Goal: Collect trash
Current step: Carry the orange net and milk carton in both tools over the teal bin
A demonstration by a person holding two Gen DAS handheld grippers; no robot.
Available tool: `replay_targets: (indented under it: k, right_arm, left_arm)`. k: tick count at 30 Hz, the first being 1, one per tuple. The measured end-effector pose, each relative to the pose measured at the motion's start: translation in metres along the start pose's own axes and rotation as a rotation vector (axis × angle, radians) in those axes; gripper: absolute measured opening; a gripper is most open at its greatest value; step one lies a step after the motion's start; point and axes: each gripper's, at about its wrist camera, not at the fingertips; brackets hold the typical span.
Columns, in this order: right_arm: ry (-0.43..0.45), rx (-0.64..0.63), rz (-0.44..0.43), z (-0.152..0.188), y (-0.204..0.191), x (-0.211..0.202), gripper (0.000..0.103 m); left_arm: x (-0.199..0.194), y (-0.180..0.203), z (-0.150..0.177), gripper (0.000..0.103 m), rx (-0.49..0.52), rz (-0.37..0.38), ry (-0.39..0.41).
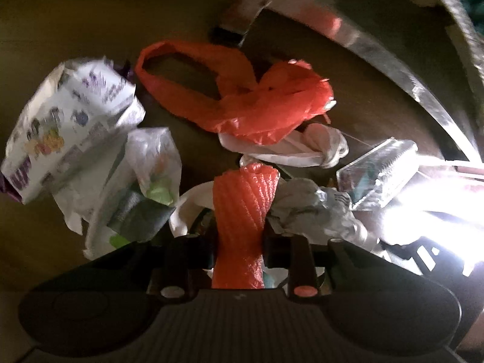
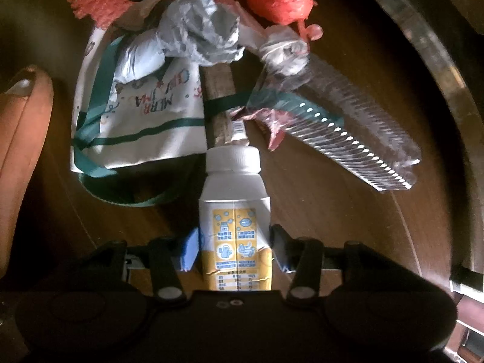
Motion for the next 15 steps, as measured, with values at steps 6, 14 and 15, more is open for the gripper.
replay_targets:
  k: [6,14,15]
  right_arm:
    - [0.043,0.034,0.033,0.007,0.003,-0.036,0.048]
    - [0.142,0.157,0.075,0.014,0.031,-0.124,0.048]
    - [0.164,0.185,0.082,0.016,0.034,-0.141,0.048]
  left_arm:
    - [-0.026,0.007,0.011,0.023,0.090,-0.006,0.046]
    - [-0.113,0.055,0.019,0.023,0.399,0.066,0.243]
    - [-0.125,0.065,0.020,0.023,0.443,0.072,0.268]
Point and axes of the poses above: each gripper's, at about its wrist camera, not at the fingertips, and x roughly the way its jaws point, y to its right, z to its underside, and after that the axes turned 9 degrees about -z, right-handed
